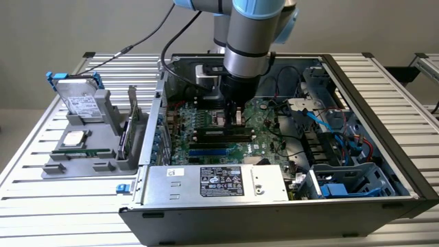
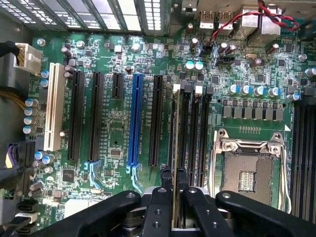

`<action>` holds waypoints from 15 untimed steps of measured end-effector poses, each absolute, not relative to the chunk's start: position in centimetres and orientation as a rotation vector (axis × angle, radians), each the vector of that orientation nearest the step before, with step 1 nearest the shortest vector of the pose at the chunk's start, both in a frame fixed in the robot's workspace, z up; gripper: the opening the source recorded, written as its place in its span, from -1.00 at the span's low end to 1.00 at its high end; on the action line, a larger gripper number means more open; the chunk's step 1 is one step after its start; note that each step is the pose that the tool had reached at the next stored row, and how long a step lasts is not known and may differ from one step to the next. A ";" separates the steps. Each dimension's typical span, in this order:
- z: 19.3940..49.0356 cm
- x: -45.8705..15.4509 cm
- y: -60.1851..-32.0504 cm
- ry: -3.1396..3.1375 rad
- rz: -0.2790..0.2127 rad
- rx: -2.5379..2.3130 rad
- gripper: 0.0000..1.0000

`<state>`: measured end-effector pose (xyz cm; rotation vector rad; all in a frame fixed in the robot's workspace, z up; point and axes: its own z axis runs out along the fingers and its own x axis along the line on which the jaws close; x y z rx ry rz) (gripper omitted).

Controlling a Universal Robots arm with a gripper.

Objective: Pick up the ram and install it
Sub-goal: 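Insert the ram into the slot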

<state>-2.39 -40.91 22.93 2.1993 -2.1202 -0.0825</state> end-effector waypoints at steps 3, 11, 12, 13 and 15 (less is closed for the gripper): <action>22.8 -2.2 -40.9 -2.124 -0.083 2.196 -0.73; 22.6 -2.2 -40.9 -2.124 -0.084 2.194 -0.73; 22.6 -2.2 -40.9 -2.124 -0.084 2.194 -0.73; 22.5 -2.2 -40.9 -2.124 -0.085 2.194 -0.73; 22.5 -2.2 -40.9 -2.123 -0.085 2.193 -0.73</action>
